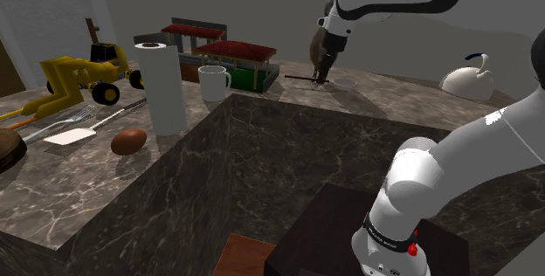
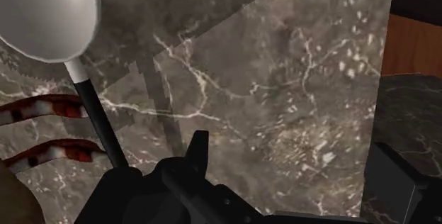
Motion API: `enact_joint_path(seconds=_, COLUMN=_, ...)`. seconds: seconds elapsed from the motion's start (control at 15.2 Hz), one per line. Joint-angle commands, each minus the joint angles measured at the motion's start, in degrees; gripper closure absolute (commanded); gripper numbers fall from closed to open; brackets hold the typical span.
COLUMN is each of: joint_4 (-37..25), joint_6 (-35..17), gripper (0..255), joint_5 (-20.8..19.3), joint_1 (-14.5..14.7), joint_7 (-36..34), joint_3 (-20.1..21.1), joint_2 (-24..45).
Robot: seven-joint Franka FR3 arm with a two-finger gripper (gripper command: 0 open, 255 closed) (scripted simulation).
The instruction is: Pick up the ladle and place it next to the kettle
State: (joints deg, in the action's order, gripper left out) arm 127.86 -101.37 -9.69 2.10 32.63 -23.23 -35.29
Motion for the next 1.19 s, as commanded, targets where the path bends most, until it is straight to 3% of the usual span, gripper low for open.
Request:
enact_joint_path(seconds=0.0, joint_4=-2.71, joint_6=-0.74, gripper=0, joint_5=-0.09, joint_1=1.13, joint_7=5.87, joint_3=-3.53, joint_2=3.5)
enact_joint_path(seconds=0.26, joint_4=-9.29, joint_6=-1.59, gripper=0, joint_5=1.52, joint_1=3.76, joint_7=17.6, joint_3=-10.75, joint_2=11.46)
enact_joint_path(seconds=0.53, joint_4=-17.57, joint_6=-1.64, gripper=0, joint_5=6.32, joint_1=6.59, joint_7=30.55, joint_3=-18.38, joint_2=21.69)
enact_joint_path(seconds=1.12, joint_4=-12.54, joint_6=-7.44, gripper=0, joint_5=7.02, joint_1=6.09, joint_7=31.39, joint_3=-18.55, joint_2=22.82)
